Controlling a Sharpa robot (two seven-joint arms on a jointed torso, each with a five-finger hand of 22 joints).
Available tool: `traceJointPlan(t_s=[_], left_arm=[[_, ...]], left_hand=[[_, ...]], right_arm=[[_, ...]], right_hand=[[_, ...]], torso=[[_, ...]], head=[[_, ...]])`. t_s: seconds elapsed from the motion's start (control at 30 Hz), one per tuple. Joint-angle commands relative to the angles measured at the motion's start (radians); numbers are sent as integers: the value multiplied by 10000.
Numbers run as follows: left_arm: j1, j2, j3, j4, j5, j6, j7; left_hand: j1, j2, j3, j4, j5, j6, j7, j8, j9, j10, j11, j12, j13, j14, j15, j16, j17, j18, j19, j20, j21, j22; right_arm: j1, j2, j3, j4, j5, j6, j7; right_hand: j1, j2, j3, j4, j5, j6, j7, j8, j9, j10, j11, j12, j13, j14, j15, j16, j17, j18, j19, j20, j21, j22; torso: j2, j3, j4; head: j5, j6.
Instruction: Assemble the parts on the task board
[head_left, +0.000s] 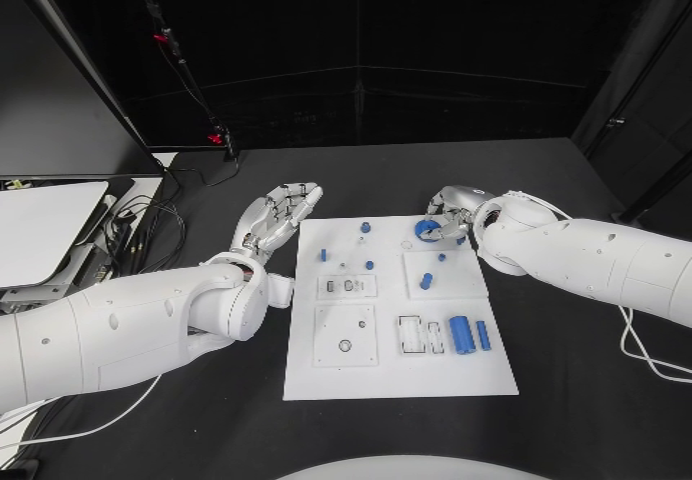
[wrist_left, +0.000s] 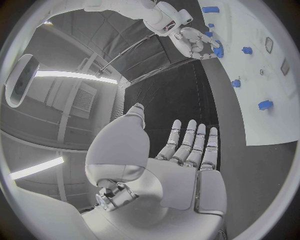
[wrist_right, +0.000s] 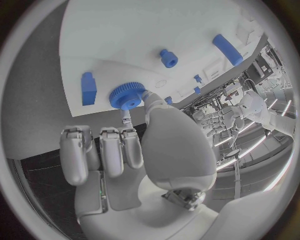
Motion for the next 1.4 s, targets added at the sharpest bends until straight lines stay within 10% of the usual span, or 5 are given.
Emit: traceJointPlan(t_s=[0.03,0.83,1.4], left_arm=[[12,-2,9,12,-70,90,2768],[12,6,9,-7,-70,89,2749],[12,29,9,-42,-70,101,2750]], left_hand=[[7,82,66,16,38,92,1527,1,-11,58,0,37,-4,-23,76,45,12,86,-4,88,45,13],[17,106,66,15,69,89,1528,-5,-12,62,1,38,-5,-22,80,49,11,86,-7,93,51,16],[33,128,66,12,88,88,1528,-8,-11,66,2,40,-6,-20,84,53,11,87,-7,98,60,20]], right_arm=[[-28,7,-23,20,-106,274,-240],[-37,-75,-23,118,-65,-331,27],[-53,-291,-23,225,223,-741,214]], right_hand=[[-9,116,101,-5,-40,231,19,-141,-44,1059,97,25,2631,1060,91,24,2634,-72,1060,82,32,2632],[-160,-204,-113,66,-262,116,2,-1607,-443,1059,99,25,2631,1060,89,24,2634,-72,1060,119,32,2632],[-13,-22,0,20,-160,493,1,-1722,-383,1059,94,25,2631,1060,77,24,2634,-72,1060,103,32,2632]], torso=[[3,0,-8],[6,0,-4],[0,0,-12]], head=[[10,-5],[23,38],[25,36]])
